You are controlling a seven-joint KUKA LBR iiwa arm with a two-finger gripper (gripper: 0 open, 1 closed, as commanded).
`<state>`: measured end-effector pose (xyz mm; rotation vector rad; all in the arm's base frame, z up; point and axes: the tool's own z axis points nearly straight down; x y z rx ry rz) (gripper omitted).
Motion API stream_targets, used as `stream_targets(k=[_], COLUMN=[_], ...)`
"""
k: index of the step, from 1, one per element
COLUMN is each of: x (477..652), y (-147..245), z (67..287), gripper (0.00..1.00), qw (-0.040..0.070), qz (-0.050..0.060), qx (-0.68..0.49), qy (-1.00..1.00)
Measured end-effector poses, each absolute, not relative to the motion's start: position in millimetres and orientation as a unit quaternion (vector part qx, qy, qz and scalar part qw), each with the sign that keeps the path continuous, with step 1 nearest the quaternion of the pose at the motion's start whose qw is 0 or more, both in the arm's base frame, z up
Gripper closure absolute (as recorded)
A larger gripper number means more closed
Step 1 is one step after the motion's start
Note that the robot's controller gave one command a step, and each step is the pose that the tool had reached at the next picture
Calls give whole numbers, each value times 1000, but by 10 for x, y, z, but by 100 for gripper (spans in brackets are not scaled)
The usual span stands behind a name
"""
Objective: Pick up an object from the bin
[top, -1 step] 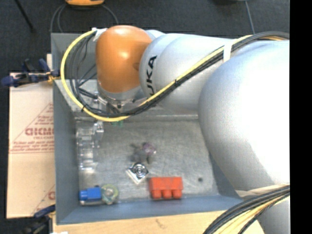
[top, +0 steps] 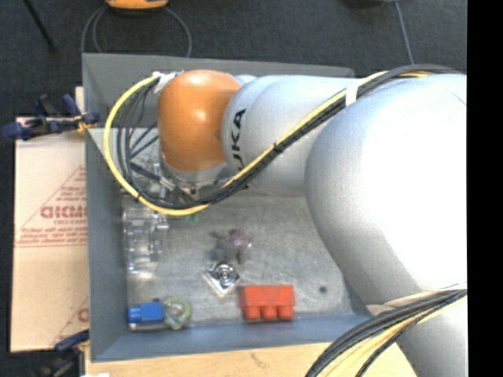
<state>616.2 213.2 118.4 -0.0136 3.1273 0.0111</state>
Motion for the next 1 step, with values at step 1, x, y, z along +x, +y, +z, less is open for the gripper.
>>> stream_targets(k=[1], x=[5479], y=[716], z=[1367], gripper=[0], qw=[0], qz=[-2], qx=[-81], qy=[997])
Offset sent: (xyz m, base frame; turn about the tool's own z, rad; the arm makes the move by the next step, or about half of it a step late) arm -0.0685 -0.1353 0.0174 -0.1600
